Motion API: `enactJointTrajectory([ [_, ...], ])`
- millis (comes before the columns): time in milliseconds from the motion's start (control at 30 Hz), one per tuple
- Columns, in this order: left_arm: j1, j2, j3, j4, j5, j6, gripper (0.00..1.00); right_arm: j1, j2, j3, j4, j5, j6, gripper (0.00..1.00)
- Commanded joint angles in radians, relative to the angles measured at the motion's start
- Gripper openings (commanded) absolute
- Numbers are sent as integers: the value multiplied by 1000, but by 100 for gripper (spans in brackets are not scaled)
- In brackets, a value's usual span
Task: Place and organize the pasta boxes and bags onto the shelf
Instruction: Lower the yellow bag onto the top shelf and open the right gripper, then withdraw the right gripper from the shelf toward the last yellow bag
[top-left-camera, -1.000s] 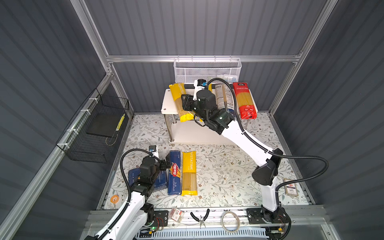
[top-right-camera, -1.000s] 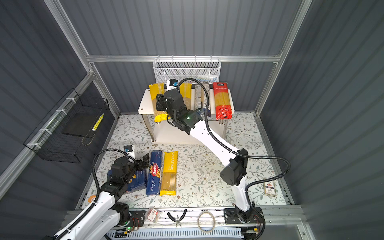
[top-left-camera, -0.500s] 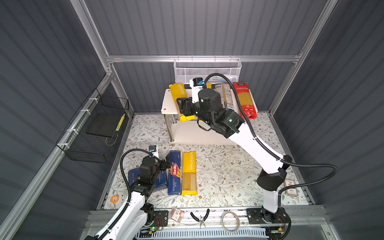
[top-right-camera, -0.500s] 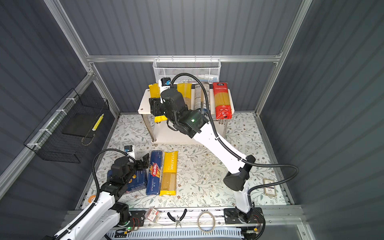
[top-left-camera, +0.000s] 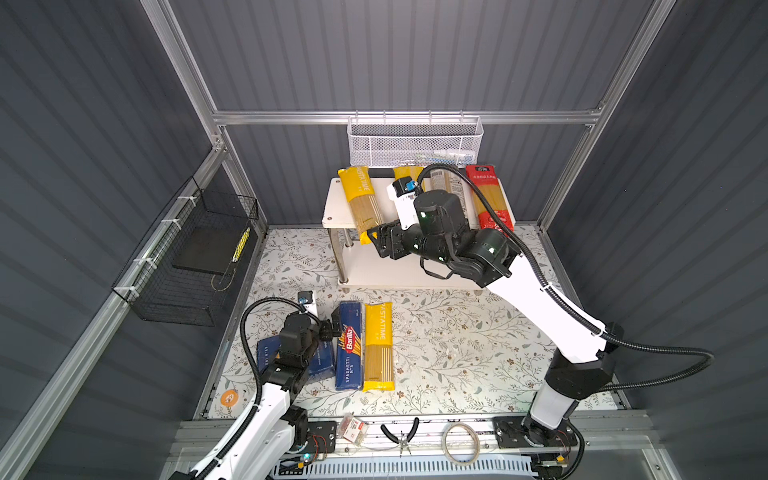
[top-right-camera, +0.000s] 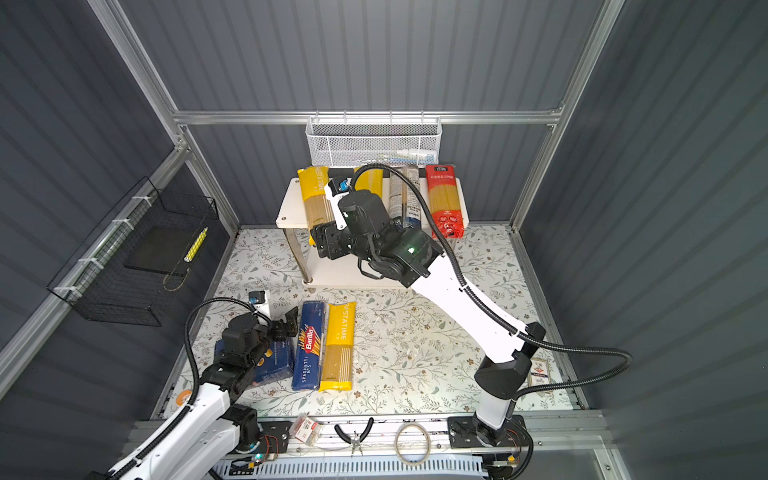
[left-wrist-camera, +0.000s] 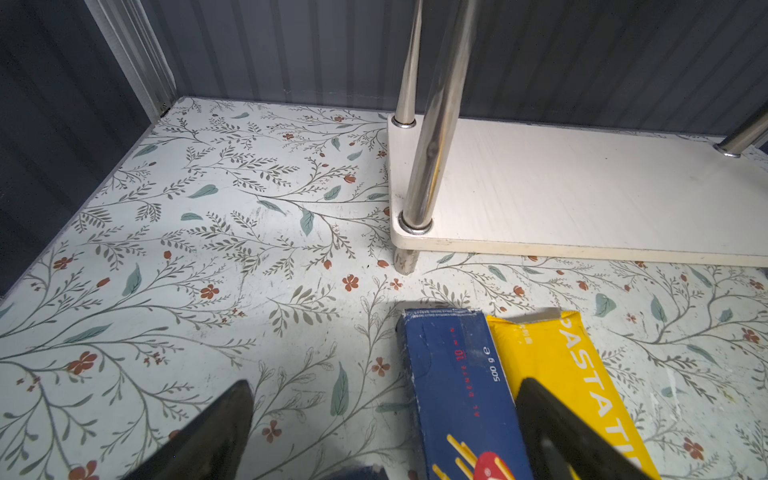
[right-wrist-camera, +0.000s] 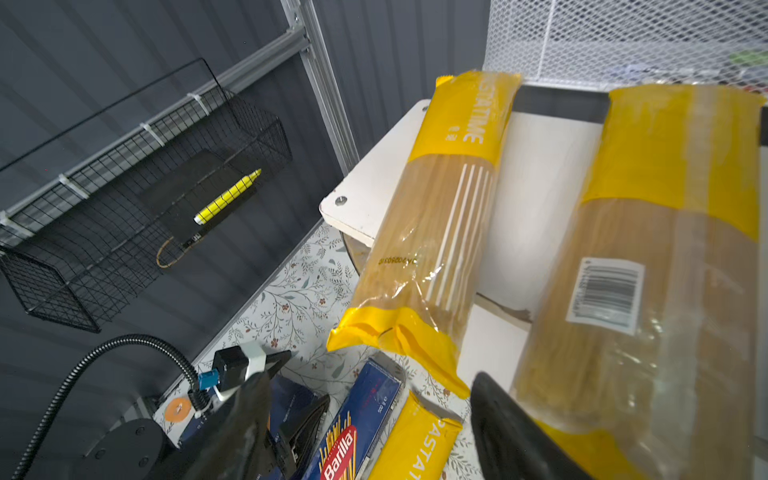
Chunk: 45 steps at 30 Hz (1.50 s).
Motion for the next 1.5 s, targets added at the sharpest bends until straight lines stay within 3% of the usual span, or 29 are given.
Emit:
enactJointTrajectory([
  [0,-1,2,19,11,12,11,99,-3,7,2,-23,18,-25,77],
  [100,0,1,18,11,11,11,99,-5,26,20,-39,57,-40,77],
  [367,-1,3,19,11,14,13,99,-5,91,82,-61,9,-50,78],
  [600,-1,0,18,10,12,13,99,4,118,105,-98,68,-65,80],
  [1000,0,1,18,10,12,13,99,13,122,103,-40,-151,-33,81],
  [1300,-1,0,18,10,11,11,99,21,98,120,-78,-77,-70,82],
  [1467,-1,-1,18,10,11,11,99,38,5,-1,-39,-66,-89,83],
])
